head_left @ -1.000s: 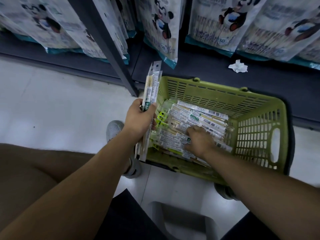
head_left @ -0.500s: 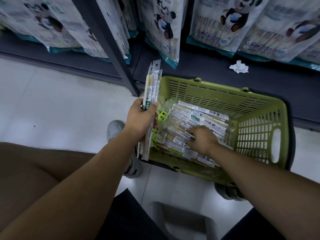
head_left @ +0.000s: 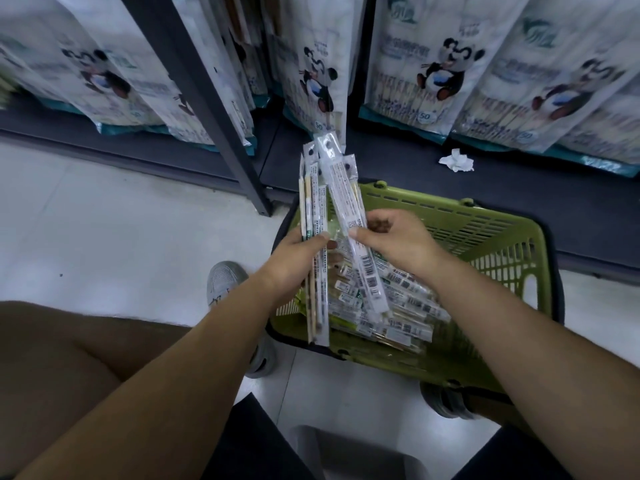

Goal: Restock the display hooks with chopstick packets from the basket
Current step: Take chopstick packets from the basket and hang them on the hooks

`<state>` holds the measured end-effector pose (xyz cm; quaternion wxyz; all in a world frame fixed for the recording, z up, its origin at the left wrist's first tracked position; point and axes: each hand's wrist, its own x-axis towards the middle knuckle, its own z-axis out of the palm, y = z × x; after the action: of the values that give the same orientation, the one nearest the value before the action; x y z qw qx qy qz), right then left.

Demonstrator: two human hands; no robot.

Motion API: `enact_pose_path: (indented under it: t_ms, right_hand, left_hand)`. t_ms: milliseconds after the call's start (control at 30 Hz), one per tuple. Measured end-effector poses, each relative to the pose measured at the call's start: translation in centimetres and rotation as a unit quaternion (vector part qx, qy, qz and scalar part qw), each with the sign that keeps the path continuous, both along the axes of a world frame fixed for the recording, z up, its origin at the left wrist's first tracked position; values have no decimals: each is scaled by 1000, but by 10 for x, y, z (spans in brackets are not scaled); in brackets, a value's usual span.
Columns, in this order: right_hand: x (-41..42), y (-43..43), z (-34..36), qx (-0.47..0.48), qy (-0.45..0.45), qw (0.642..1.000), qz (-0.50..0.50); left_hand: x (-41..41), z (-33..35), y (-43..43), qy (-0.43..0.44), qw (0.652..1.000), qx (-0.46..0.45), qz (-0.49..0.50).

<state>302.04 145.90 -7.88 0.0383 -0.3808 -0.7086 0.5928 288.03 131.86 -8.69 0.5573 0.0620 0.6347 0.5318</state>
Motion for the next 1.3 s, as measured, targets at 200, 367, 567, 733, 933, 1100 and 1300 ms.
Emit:
enact_pose_path:
  t_ms: [200,367,567,733,933,1100,1300]
  right_hand:
    - [-11,-11,9,-59,21,996,-64]
    - [-5,-4,-4,-103,-7,993,-55]
    - [35,5,-76,74,-212,971,77]
    - [48,-4,-109,172,-308,925,138]
    - [40,-8,-119,220,-336,897,185]
    - [43,-11,-120,213,-305,912,171]
    - [50,0,-116,204,-274,921,189]
  left_hand:
    - [5,5,-3,31,994,44,-96]
    - [-2,-1,-6,128,986,32,-106]
    - [-18,-13,-13,203,976,-9,-72]
    - [-21,-21,-17,202,979,-15,-29]
    - [-21,-21,-13,191,981,-11,-15]
    - [-21,-20,-13,176,984,-13,-2]
    - [-19,-18,-14,170,985,-15,0]
